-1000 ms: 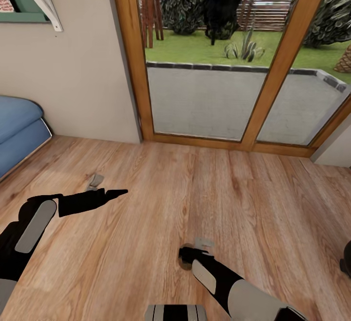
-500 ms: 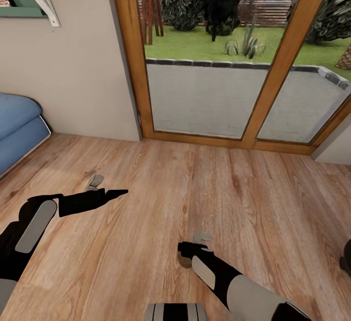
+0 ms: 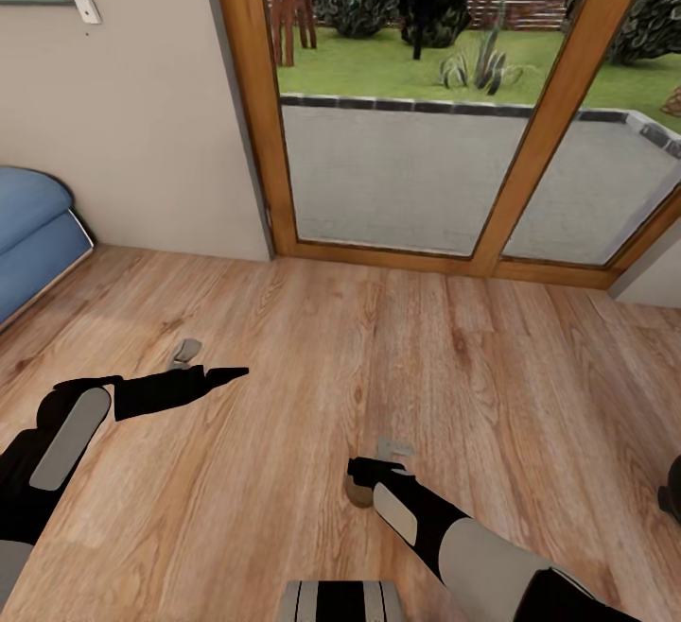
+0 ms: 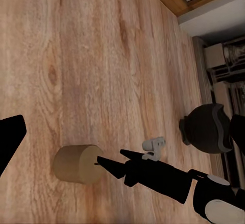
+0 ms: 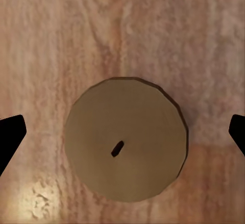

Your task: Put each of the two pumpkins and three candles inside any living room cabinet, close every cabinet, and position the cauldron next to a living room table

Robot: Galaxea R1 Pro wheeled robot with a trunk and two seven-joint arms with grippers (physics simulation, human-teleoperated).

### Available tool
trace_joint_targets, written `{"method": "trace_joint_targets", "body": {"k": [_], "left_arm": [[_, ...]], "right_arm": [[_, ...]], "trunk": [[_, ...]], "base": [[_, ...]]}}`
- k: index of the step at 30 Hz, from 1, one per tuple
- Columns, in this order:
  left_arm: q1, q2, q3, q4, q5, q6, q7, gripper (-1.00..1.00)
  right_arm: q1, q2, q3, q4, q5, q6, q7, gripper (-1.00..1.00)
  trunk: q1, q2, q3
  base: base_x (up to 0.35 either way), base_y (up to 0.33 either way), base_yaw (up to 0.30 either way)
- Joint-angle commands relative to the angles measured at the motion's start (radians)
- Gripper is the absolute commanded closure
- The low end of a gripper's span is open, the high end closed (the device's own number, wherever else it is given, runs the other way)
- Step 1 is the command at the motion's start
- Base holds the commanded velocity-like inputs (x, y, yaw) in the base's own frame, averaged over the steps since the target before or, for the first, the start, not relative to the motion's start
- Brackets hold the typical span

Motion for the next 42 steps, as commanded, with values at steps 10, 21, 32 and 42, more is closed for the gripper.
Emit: {"method": "trace_joint_targets", "body": {"k": [10,21,32,42], "left_arm": [[-0.001,0.001,0.000,0.000,-0.003,0.002,-0.005,-1.00],[0.000,0.001,0.001,0.000,-0.003,0.002,-0.005,-1.00],[0.000,0.001,0.001,0.000,-0.003,0.002,-0.005,-1.00],[0.001,0.001,0.001,0.000,-0.003,0.002,-0.005,-1.00]], "right_arm": [[-0.001,0.001,0.008,-0.001,-0.002,0.004,-0.008,-1.00],[-0.001,0.001,0.008,-0.003,0.002,0.004,-0.008,-1.00],[-0.001,0.001,0.008,-0.003,0.002,0.003,-0.008,-1.00],[-0.001,0.001,0.008,-0.003,0.002,0.001,-0.008,-1.00]], "trunk": [[0.004,-0.003,-0.039],[0.005,-0.003,-0.047],[0.005,-0.003,-0.047],[0.005,-0.003,-0.047]], "base": [[0.000,0.000,0.000],[0.000,0.000,0.000],[0.027,0.026,0.000],[0.091,0.012,0.000]]}}
